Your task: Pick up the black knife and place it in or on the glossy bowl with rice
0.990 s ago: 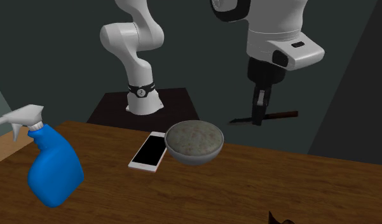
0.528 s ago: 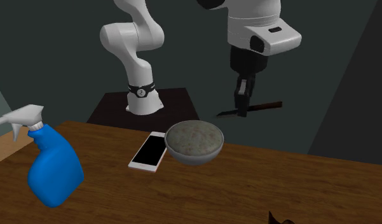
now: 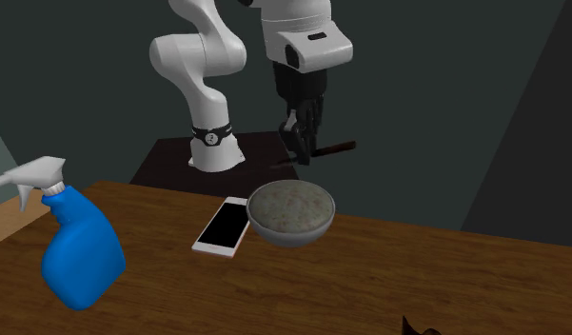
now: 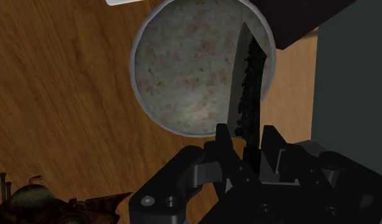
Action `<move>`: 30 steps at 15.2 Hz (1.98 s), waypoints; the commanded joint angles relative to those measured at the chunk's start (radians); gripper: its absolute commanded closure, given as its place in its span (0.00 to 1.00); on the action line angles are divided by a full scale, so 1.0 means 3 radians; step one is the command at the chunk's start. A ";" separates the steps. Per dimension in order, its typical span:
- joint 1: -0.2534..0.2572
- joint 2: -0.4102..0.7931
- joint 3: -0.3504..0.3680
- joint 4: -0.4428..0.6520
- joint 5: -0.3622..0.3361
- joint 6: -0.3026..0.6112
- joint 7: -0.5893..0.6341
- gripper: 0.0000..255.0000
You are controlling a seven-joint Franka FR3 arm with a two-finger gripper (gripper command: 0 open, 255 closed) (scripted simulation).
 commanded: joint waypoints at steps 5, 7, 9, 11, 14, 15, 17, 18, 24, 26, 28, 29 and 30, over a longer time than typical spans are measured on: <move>-0.0059 -0.0064 -0.0083 -0.0222 -0.0001 0.0127 -0.0171 1.00; -0.0055 -0.0003 -0.0080 -0.0259 0.0015 0.0224 -0.0193 1.00; -0.0050 0.0062 -0.0078 -0.0293 0.0032 0.0322 -0.0216 1.00; -0.0046 0.0131 -0.0076 -0.0324 0.0050 0.0420 -0.0240 1.00; -0.0038 0.0240 -0.0073 -0.0364 0.0080 0.0567 -0.0278 1.00; -0.0036 0.0278 -0.0071 -0.0376 0.0091 0.0616 -0.0291 1.00; -0.0031 0.0357 -0.0069 -0.0397 0.0115 0.0715 -0.0319 1.00; -0.0031 0.0357 -0.0069 -0.0397 0.0115 0.0715 -0.0319 1.00; -0.0031 0.0357 -0.0069 -0.0397 0.0115 0.0715 -0.0319 1.00; -0.0031 0.0357 -0.0069 -0.0398 0.0115 0.0715 -0.0319 0.00; -0.0031 0.0357 -0.0069 -0.0397 0.0115 0.0715 -0.0319 0.00; -0.0031 0.0357 -0.0069 -0.0397 0.0115 0.0715 -0.0319 0.00; -0.0031 0.0357 -0.0069 -0.0397 0.0115 0.0715 -0.0319 0.00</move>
